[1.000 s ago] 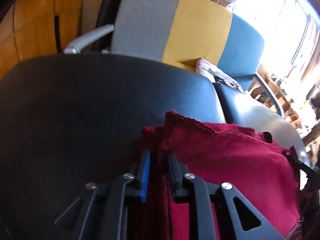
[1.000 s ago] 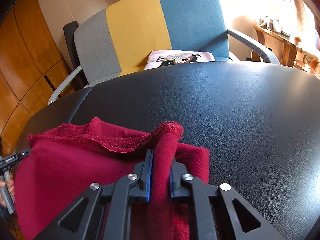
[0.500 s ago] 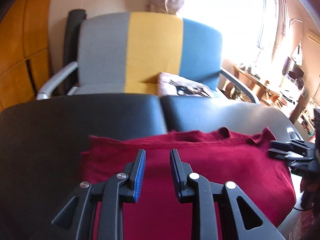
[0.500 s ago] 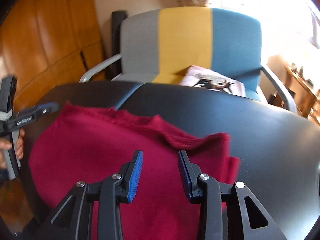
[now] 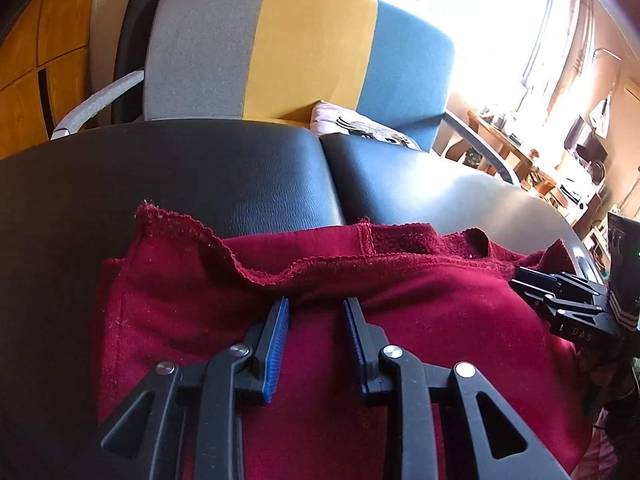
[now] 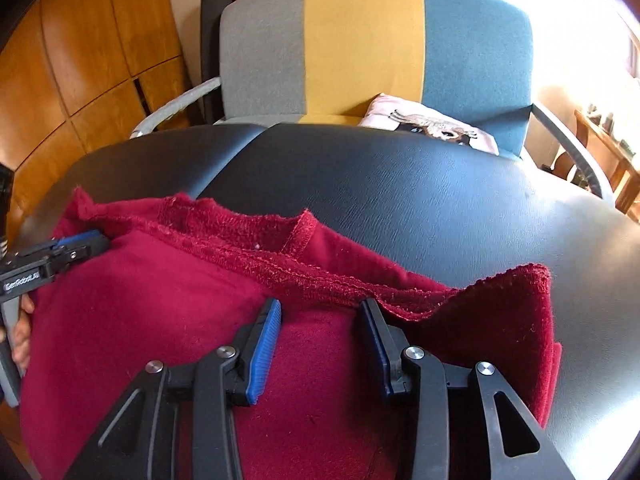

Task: Fold clothes

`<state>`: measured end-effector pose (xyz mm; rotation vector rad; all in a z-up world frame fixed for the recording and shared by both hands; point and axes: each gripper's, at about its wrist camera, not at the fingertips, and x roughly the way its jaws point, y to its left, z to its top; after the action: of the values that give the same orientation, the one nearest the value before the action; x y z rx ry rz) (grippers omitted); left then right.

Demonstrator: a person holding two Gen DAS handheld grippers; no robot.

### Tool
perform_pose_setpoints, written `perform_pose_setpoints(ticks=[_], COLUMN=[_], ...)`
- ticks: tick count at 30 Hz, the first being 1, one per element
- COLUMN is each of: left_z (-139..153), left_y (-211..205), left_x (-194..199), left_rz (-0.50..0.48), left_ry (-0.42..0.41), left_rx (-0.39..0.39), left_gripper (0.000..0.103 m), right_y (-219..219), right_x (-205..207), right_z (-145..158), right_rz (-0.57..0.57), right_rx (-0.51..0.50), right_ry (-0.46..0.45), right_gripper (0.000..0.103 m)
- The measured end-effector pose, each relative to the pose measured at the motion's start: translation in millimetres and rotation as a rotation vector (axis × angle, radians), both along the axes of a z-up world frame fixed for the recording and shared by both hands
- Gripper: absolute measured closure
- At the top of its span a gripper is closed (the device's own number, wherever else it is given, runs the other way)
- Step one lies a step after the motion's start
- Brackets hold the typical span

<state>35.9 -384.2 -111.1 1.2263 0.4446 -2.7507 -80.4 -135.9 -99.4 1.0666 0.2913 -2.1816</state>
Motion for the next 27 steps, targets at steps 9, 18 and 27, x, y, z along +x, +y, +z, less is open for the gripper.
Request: perform_pose_setpoints(ticks=[9, 18, 27], left_z=[10, 52, 44], left_y=[13, 71, 185], left_x=[28, 41, 27], left_rz=[0.009, -0.119, -0.474], left_ry=[-0.025, 0.096, 0.085], left_rx=[-0.041, -0.017, -0.082], left_gripper=[0.075, 0.072, 0.069], right_y=[26, 162, 173], right_x=[37, 102, 148], right_z=[16, 40, -2], right_rz=[0.010, 0.089, 0.191], right_rx=[-0.129, -0.443, -0.520], right_ry=[-0.112, -0.319, -0.445], right_gripper=[0.050, 0.017, 0.014])
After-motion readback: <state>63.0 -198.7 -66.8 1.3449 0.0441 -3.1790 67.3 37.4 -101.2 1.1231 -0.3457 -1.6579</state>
